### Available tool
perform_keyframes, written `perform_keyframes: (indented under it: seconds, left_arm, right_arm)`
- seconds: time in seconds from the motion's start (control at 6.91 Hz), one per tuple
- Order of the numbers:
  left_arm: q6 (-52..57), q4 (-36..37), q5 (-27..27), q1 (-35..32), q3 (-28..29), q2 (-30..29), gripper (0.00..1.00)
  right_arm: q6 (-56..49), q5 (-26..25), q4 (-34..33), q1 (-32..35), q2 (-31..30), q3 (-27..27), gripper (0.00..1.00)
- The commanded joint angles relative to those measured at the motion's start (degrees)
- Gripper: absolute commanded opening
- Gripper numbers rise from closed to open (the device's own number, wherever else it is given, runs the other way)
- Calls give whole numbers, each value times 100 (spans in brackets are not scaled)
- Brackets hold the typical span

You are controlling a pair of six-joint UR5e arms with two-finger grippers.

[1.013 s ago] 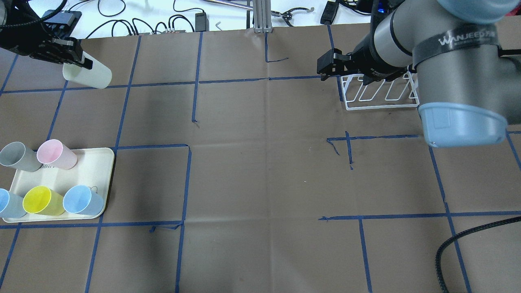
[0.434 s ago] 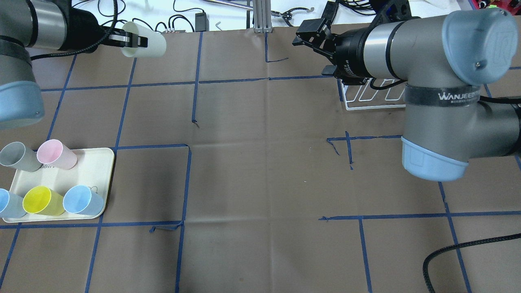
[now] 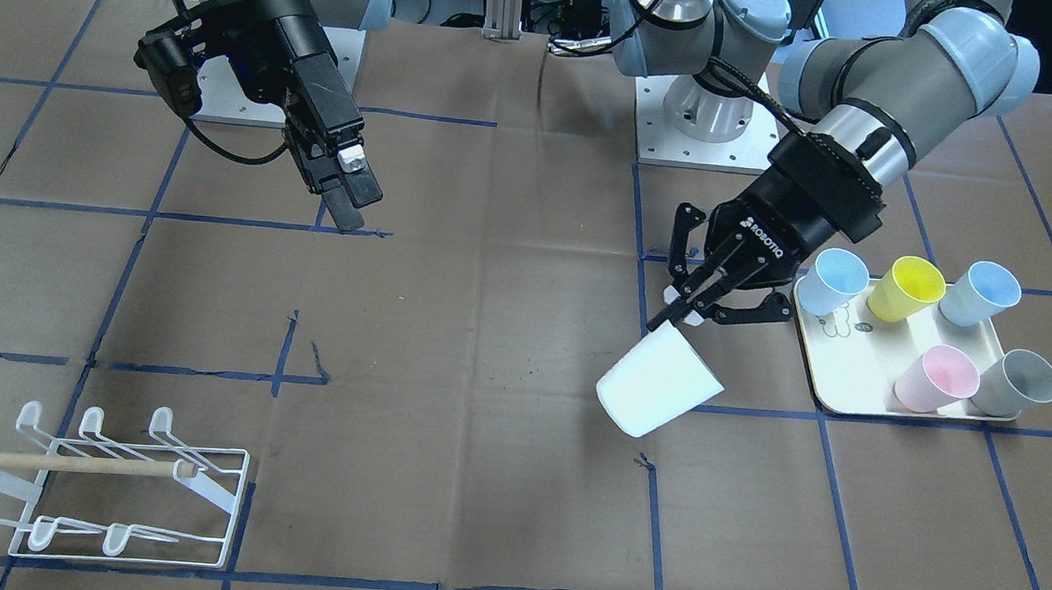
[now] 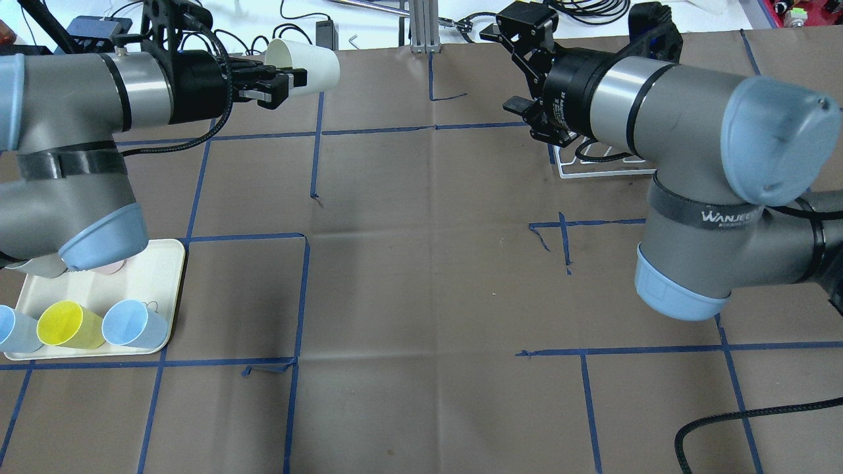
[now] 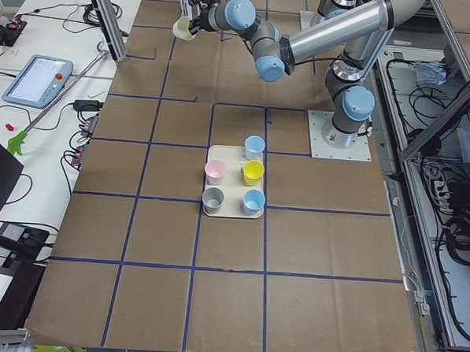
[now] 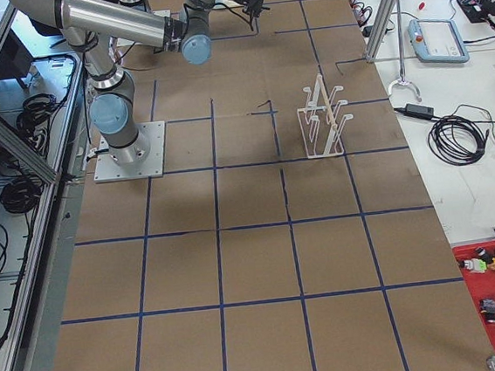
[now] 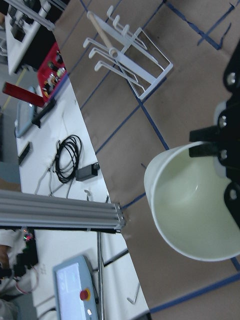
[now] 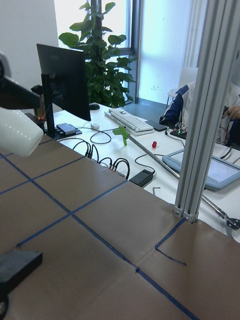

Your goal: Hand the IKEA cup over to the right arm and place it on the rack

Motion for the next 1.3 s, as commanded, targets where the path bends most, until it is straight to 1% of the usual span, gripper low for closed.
perform_keyframes:
  seconds: [0.0, 0.14, 0.29, 0.43, 0.58, 0.72, 0.87, 1.01, 1.16]
  left_arm:
    - [-8, 1305, -818, -51, -470, -154, 0]
    - [19, 1526, -1125, -59, -566, -181, 0]
    - [28, 1981, -1415, -59, -811, -294, 0]
    - [10, 2586, -1522, -59, -866, -669, 0]
    - [-216, 3367, -1524, -77, -831, -1204, 1]
    - [-1289, 4558, -1515, -208, -814, -1453, 1]
    - [-1665, 5205, -1445, -418, -805, -1560, 2]
    - [-1686, 5229, -1418, -568, -805, -1561, 2]
    - [-1686, 5246, -1418, -691, -805, -1543, 4]
  right_arm:
    - [1100, 2, -749, 10, 21, 353, 99]
    - [1428, 2, -1090, 11, 178, 353, 100]
    - [1431, -15, -1825, 19, 641, 336, 100]
    - [1440, -102, -2137, 63, 871, 353, 100]
    - [1414, -103, -2114, 81, 891, 353, 100]
    - [1423, -182, -2087, 98, 961, 353, 100]
    - [1466, -322, -2139, 116, 1057, 336, 100]
    - [1789, -332, -2140, 212, 1119, 353, 100]
    - [2401, -341, -2140, 387, 1216, 353, 100]
